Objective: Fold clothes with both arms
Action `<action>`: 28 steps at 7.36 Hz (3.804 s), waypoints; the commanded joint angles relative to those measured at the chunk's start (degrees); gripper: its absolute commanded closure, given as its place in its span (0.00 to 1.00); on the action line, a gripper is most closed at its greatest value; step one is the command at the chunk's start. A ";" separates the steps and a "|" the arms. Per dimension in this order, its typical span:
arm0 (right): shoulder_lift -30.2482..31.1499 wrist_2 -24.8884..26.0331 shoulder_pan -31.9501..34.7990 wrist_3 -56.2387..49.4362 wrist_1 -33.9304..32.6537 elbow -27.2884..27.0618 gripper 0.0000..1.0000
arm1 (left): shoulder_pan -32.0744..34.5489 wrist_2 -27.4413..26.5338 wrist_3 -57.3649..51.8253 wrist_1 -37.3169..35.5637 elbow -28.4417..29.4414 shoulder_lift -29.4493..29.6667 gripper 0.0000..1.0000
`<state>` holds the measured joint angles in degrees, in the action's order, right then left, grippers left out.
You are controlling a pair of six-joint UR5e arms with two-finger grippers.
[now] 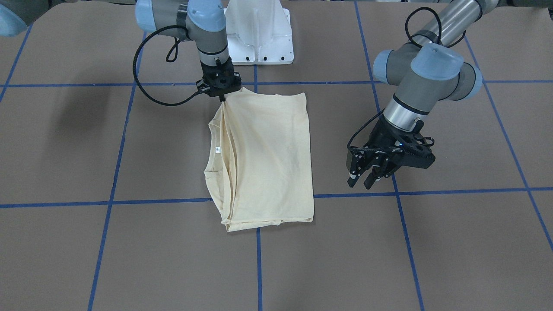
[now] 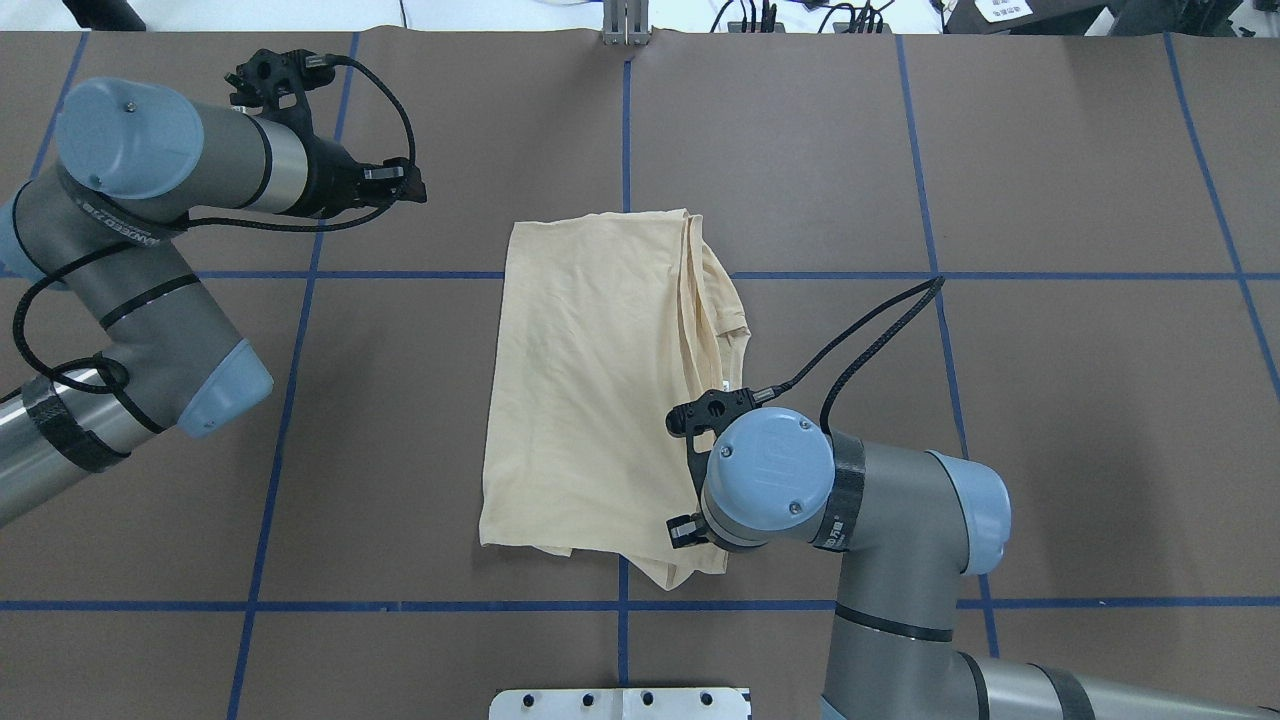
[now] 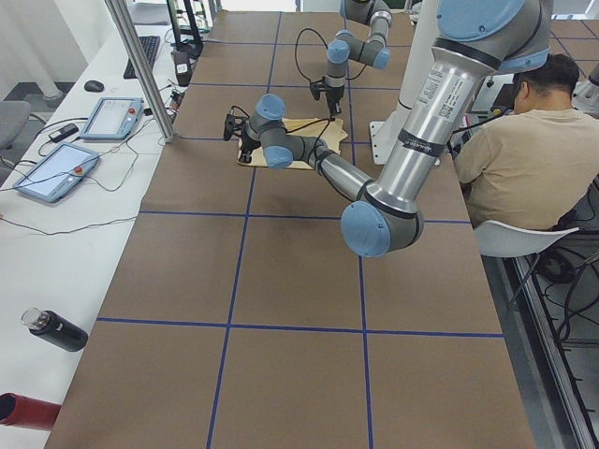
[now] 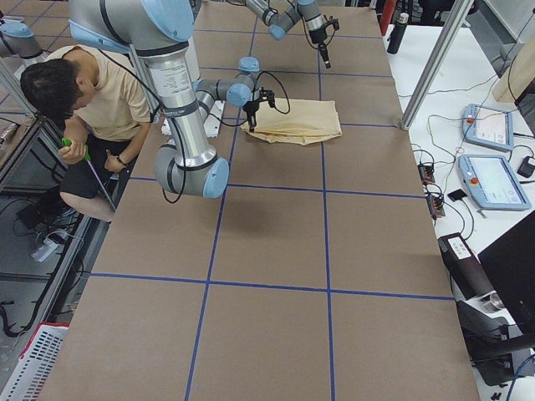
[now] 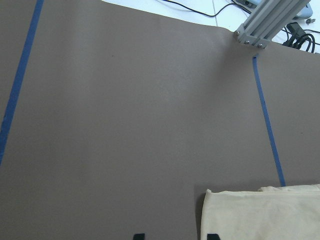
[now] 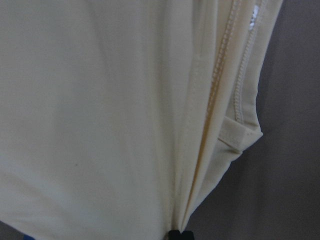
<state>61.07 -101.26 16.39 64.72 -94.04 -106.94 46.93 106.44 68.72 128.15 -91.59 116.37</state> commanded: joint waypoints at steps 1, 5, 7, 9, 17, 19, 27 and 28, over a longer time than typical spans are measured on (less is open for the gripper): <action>0.19 0.19 -0.74 3.74 0.17 -0.02 1.00 | 0.00 -0.09 0.01 -0.45 -0.43 -0.09 0.48; 0.11 0.28 0.40 9.07 0.43 -0.98 0.01 | 0.00 -0.09 0.01 -0.53 -0.43 0.00 0.48; 0.02 2.11 0.05 29.22 0.61 -2.30 0.03 | 0.00 -0.09 0.01 -0.88 -0.43 0.00 0.48; 2.90 9.10 -3.44 50.84 9.17 -1.87 0.06 | 0.00 -0.09 0.01 -0.89 -0.43 0.00 0.48; 2.92 11.53 -4.96 66.51 11.16 0.86 0.08 | 0.00 -0.09 0.01 -1.32 -0.87 0.00 0.48; 2.83 11.53 -4.79 66.68 11.16 0.95 0.24 | 0.00 -0.09 0.01 -1.24 -0.87 0.00 0.48; 2.65 10.91 -4.79 68.88 11.24 0.95 1.00 | 0.00 -0.09 0.10 -1.32 -1.13 -0.09 0.48; 2.83 10.48 -4.35 68.70 11.24 0.43 1.00 | 0.00 0.08 0.71 -1.59 -2.09 -0.09 0.47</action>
<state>63.76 -90.35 11.66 133.58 -82.80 -105.96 46.93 106.38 68.92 126.79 -92.85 116.32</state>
